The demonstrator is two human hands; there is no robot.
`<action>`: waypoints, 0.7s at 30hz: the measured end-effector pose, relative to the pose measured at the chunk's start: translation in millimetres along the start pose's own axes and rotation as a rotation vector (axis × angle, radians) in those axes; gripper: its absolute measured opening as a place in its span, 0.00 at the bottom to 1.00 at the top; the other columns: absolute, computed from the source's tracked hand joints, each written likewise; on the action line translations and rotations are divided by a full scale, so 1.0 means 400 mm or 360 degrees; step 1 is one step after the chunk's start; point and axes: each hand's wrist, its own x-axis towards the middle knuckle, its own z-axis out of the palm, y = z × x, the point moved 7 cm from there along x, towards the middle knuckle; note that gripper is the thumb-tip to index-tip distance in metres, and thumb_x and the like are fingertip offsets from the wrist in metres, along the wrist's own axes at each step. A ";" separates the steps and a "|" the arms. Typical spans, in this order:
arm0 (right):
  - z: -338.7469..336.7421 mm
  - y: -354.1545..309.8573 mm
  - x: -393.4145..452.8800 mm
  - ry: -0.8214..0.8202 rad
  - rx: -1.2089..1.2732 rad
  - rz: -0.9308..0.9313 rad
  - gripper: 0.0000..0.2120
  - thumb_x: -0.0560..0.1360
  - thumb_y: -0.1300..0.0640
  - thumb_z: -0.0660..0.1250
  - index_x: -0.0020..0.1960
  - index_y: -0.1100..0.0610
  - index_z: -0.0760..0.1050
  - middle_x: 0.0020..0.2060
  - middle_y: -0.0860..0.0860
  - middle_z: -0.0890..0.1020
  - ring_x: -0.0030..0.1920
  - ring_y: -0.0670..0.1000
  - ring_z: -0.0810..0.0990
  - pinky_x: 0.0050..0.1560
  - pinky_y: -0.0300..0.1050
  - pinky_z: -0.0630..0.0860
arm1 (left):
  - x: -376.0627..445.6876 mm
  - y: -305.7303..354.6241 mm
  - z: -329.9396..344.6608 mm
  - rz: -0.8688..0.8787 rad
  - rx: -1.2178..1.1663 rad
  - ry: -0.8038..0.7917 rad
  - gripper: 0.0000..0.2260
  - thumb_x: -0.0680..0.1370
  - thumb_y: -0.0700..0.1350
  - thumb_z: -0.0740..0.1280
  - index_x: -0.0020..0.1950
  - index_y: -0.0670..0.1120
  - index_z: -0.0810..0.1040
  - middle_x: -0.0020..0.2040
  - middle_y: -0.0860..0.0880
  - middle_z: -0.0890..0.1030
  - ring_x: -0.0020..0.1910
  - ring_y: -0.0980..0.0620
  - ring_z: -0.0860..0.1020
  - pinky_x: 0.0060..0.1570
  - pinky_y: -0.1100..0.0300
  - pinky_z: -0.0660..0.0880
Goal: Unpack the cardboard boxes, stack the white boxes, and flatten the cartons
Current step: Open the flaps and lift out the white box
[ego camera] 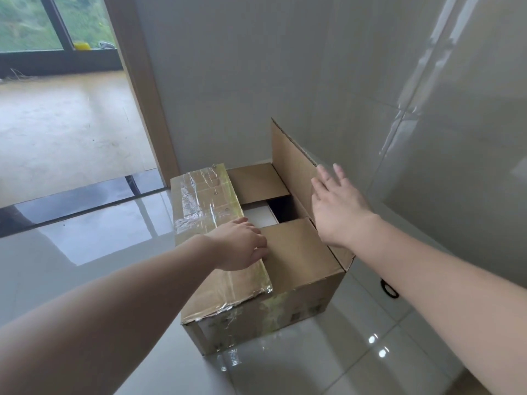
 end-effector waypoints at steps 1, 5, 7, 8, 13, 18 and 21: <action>0.023 0.016 0.007 -0.0058 -0.0054 0.0058 0.30 0.75 0.53 0.50 0.76 0.60 0.55 0.76 0.61 0.48 0.75 0.63 0.37 0.70 0.66 0.34 | -0.001 -0.003 -0.007 -0.0006 0.0026 0.0028 0.18 0.82 0.55 0.51 0.56 0.52 0.78 0.54 0.53 0.79 0.57 0.52 0.73 0.68 0.55 0.59; 0.156 0.067 0.021 -0.0341 0.0011 0.0258 0.32 0.78 0.44 0.52 0.76 0.61 0.54 0.76 0.62 0.52 0.75 0.64 0.40 0.71 0.66 0.36 | -0.011 -0.013 -0.058 -0.0038 0.0162 0.0192 0.19 0.82 0.55 0.51 0.48 0.50 0.80 0.45 0.53 0.79 0.50 0.52 0.74 0.64 0.59 0.61; 0.220 0.069 0.023 -0.0380 0.0380 0.0358 0.36 0.78 0.38 0.51 0.77 0.61 0.52 0.75 0.64 0.51 0.75 0.64 0.45 0.73 0.61 0.45 | -0.020 -0.016 -0.099 -0.0085 0.0232 0.0264 0.22 0.81 0.57 0.50 0.44 0.49 0.80 0.41 0.53 0.79 0.46 0.52 0.75 0.59 0.61 0.62; 0.243 0.062 0.025 -0.0384 0.0582 0.0395 0.37 0.77 0.36 0.50 0.77 0.60 0.51 0.75 0.65 0.50 0.75 0.64 0.47 0.73 0.59 0.49 | -0.027 -0.019 -0.122 -0.0136 0.0272 0.0284 0.24 0.81 0.59 0.49 0.41 0.49 0.80 0.38 0.53 0.79 0.43 0.52 0.75 0.56 0.61 0.62; 0.306 -0.013 0.066 -0.0492 0.1174 0.0441 0.40 0.76 0.32 0.48 0.77 0.58 0.47 0.75 0.64 0.46 0.74 0.66 0.46 0.72 0.60 0.51 | -0.089 -0.084 -0.238 -0.0664 0.0415 0.0200 0.21 0.76 0.63 0.54 0.37 0.50 0.75 0.36 0.54 0.77 0.38 0.52 0.73 0.43 0.59 0.60; 0.333 -0.049 0.104 -0.0578 0.1330 0.0482 0.37 0.77 0.33 0.46 0.77 0.56 0.45 0.75 0.65 0.48 0.73 0.68 0.51 0.69 0.64 0.56 | -0.215 -0.169 -0.222 -0.0979 0.0692 -0.0301 0.14 0.74 0.56 0.58 0.51 0.51 0.78 0.53 0.50 0.78 0.53 0.49 0.74 0.52 0.55 0.62; 0.353 -0.061 0.112 -0.0600 0.1394 0.0499 0.35 0.78 0.36 0.44 0.77 0.56 0.44 0.74 0.66 0.49 0.72 0.68 0.53 0.69 0.63 0.59 | -0.287 -0.229 -0.145 -0.1209 0.0691 -0.0550 0.24 0.75 0.62 0.56 0.65 0.50 0.73 0.64 0.46 0.72 0.65 0.46 0.67 0.67 0.50 0.57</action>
